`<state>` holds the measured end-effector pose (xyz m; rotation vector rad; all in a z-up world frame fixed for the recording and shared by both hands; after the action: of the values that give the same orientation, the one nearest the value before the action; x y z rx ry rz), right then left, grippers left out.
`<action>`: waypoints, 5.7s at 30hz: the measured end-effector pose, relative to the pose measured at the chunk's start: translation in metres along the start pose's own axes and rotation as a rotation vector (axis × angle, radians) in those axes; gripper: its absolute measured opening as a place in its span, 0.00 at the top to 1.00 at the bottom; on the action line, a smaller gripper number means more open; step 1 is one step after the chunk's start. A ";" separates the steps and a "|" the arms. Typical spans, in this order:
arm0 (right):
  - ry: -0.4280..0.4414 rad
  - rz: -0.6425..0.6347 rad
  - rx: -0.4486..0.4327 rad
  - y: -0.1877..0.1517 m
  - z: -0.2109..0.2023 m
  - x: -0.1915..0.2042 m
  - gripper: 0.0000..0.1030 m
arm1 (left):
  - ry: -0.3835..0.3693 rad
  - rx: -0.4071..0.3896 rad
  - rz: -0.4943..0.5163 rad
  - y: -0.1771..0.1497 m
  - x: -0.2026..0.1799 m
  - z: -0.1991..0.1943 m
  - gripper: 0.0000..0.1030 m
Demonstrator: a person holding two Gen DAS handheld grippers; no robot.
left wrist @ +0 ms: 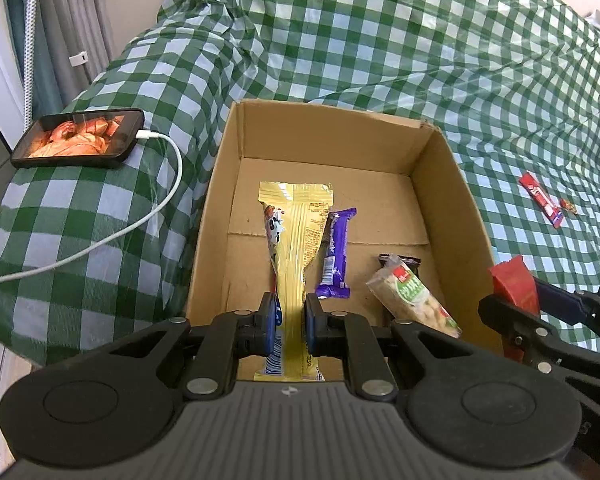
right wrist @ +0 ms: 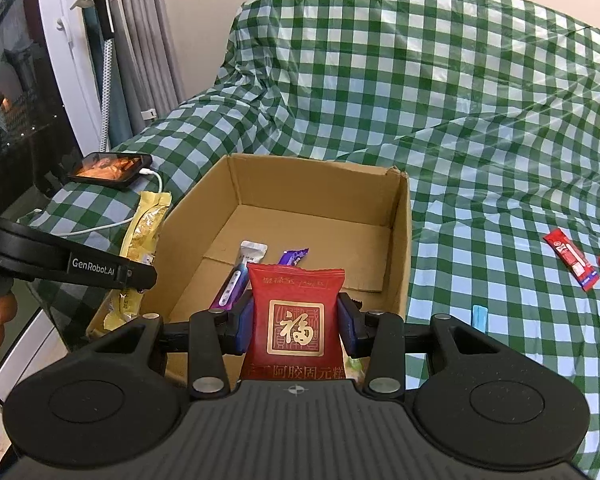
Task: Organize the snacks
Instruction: 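Open both tools to drop the yellow bar and red packet into the box, then move both open tools from the box toward the blue and red sticks, then grasp the blue stick with the left tool while the right grasps the red coffee stick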
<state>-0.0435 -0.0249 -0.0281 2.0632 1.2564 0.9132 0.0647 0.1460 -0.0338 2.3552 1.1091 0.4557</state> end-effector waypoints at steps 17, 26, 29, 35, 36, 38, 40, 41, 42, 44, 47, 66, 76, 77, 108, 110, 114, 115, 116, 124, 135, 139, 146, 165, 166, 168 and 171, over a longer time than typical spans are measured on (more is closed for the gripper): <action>-0.011 0.016 0.047 0.018 0.065 -0.012 0.58 | 0.009 0.081 0.023 0.021 0.005 0.057 0.84; -0.015 0.031 0.072 0.022 0.091 -0.019 0.58 | 0.017 0.126 0.042 0.023 0.003 0.081 0.84; -0.015 0.035 0.080 0.023 0.098 -0.020 0.58 | 0.021 0.135 0.045 0.025 0.003 0.086 0.84; -0.004 0.050 0.076 0.030 0.108 -0.024 0.55 | 0.060 0.115 0.053 0.030 0.006 0.088 0.38; -0.003 0.059 0.064 0.031 0.108 -0.026 0.52 | 0.063 0.101 0.044 0.031 0.007 0.086 0.07; -0.028 0.091 0.017 0.034 0.103 -0.028 0.13 | 0.055 0.041 0.031 0.031 0.010 0.074 0.00; -0.034 0.118 -0.031 0.035 0.094 -0.030 0.09 | 0.082 0.007 0.053 0.027 0.008 0.064 0.00; -0.023 0.116 -0.023 0.034 0.092 -0.031 0.08 | 0.089 0.002 0.072 0.023 0.006 0.061 0.00; -0.012 0.112 -0.006 0.032 0.089 -0.031 0.08 | 0.088 0.000 0.090 0.020 0.004 0.058 0.00; -0.011 0.109 0.007 0.026 0.081 -0.031 0.05 | 0.072 -0.001 0.114 0.010 0.000 0.050 0.00; -0.020 0.102 0.015 0.014 0.066 -0.028 0.03 | 0.048 0.025 0.124 -0.006 -0.005 0.040 0.00; 0.002 0.146 -0.058 -0.018 -0.043 -0.022 0.01 | 0.069 -0.049 0.093 -0.047 -0.016 -0.055 0.00; 0.057 0.209 -0.130 -0.033 -0.094 -0.023 0.01 | 0.073 -0.110 0.122 -0.066 -0.038 -0.105 0.00; 0.063 0.213 -0.136 -0.035 -0.099 -0.023 0.01 | 0.077 -0.117 0.120 -0.067 -0.041 -0.110 0.00; -0.152 0.339 -0.300 -0.067 -0.165 -0.151 0.01 | -0.105 -0.137 0.347 -0.043 -0.173 -0.121 0.00; -0.152 0.357 -0.265 -0.067 -0.154 -0.171 0.01 | -0.094 -0.111 0.391 -0.035 -0.191 -0.108 0.00; -0.178 0.343 -0.180 -0.066 -0.128 -0.207 0.01 | -0.042 -0.064 0.430 -0.012 -0.218 -0.073 0.00; -0.197 0.317 -0.176 -0.065 -0.121 -0.214 0.01 | -0.039 -0.055 0.432 -0.005 -0.224 -0.063 0.00; -0.213 0.283 -0.164 -0.063 -0.113 -0.220 0.01 | -0.037 -0.044 0.432 0.003 -0.230 -0.053 0.00; -0.223 0.116 -0.022 -0.048 -0.019 -0.277 0.01 | -0.029 0.049 0.471 0.066 -0.279 0.043 0.00; -0.133 -0.052 0.193 -0.048 0.113 -0.293 0.01 | 0.019 0.232 0.445 0.103 -0.308 0.197 0.00; -0.120 -0.081 0.172 -0.047 0.133 -0.298 0.01 | 0.072 0.204 0.512 0.105 -0.326 0.220 0.00; -0.274 0.098 0.094 -0.040 0.126 -0.358 0.01 | -0.006 0.296 0.449 0.106 -0.326 0.251 0.00; -0.268 0.095 0.073 -0.053 0.126 -0.352 0.00 | -0.127 0.306 0.395 0.088 -0.308 0.278 0.00; -0.268 0.095 0.071 -0.053 0.126 -0.352 0.00 | -0.127 0.306 0.395 0.087 -0.308 0.277 0.00; -0.268 0.095 0.069 -0.054 0.126 -0.354 0.00 | -0.127 0.306 0.395 0.087 -0.308 0.277 0.00; -0.268 0.095 0.064 -0.055 0.126 -0.353 0.00 | -0.127 0.307 0.394 0.087 -0.308 0.277 0.00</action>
<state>-0.0910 -0.3359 -0.2400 2.2250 1.0657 0.6171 0.0658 -0.2237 -0.2398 2.8437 0.6937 0.2770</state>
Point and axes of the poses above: each gripper's, at about its wrist camera, not at the fingertips, and z roughly the way its jaws point, x to its left, y to its top, the point moved 1 cm from there along z, roughly the way its jaws point, and after that the axes turned 10 degrees about z, right-handed, at the moved point
